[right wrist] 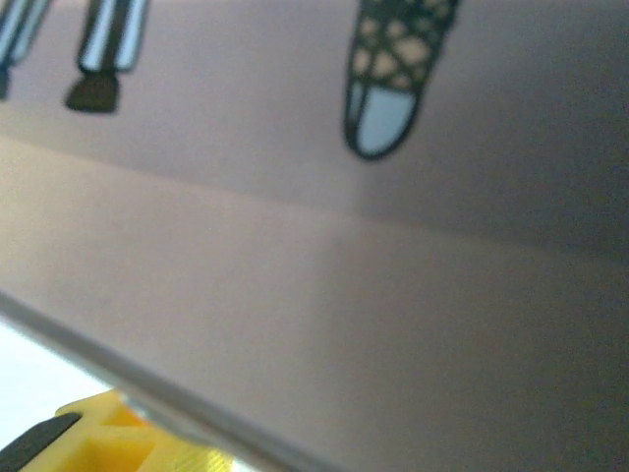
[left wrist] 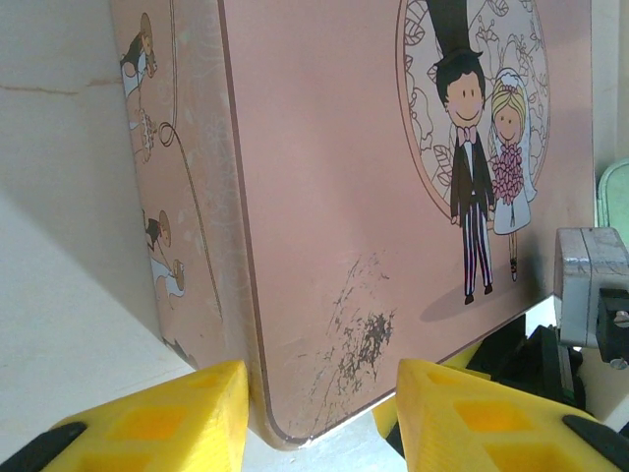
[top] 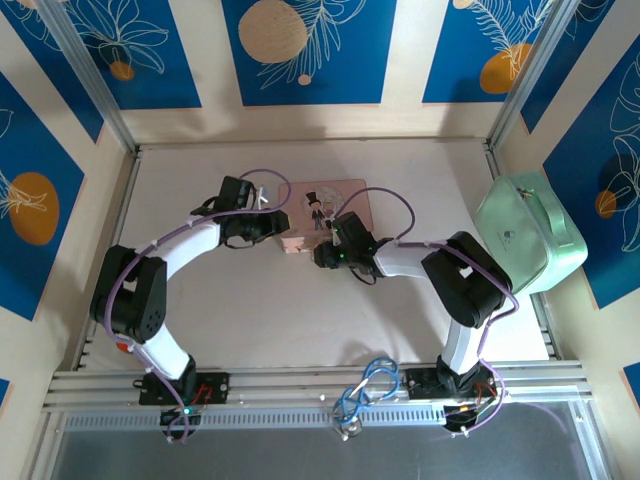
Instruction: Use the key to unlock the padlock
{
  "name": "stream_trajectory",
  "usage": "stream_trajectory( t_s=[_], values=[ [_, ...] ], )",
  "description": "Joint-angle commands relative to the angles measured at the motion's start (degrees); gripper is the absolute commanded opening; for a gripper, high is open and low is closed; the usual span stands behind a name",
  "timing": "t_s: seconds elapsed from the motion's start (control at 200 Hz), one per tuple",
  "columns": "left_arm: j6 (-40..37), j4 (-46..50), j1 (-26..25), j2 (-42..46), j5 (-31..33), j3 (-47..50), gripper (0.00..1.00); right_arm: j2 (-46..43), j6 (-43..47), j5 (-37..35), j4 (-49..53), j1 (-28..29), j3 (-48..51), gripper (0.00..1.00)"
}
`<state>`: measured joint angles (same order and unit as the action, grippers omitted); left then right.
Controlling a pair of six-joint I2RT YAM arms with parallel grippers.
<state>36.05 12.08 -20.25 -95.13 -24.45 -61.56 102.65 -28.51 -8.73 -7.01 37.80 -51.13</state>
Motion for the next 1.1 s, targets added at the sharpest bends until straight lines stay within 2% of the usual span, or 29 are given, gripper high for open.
stream_trajectory(
  t_s=[0.0, 0.51, 0.74, 0.805, 0.955, 1.096],
  values=[
    [-0.9, 0.5, 0.9, -0.8, -1.3, 0.3, 0.43, 0.8, -0.3, 0.6, 1.7, 0.2, -1.3, 0.43],
    [-0.8, 0.3, 0.9, -0.7, -1.3, 0.8, 0.42, 0.6, -2.8, 0.7, 4.3, 0.2, -2.2, 0.33],
    [-0.3, -0.3, 0.9, -0.7, -1.3, 1.2, 0.41, -0.7, -5.4, 0.1, 6.8, 0.3, -1.9, 0.33],
    [-0.2, -0.4, 0.9, -0.8, -1.4, 1.3, 0.41, -2.0, -5.6, -0.1, 6.0, 0.2, -1.0, 0.34],
    [-0.3, -0.6, 0.9, -0.8, -1.4, 1.2, 0.41, -4.1, -6.3, 1.5, 0.8, -0.4, 1.7, 0.45],
    [-0.1, -1.0, 0.9, -1.0, -1.5, 1.4, 0.41, -2.2, -8.4, 0.1, -0.4, -0.4, 0.6, 0.47]
  ],
)
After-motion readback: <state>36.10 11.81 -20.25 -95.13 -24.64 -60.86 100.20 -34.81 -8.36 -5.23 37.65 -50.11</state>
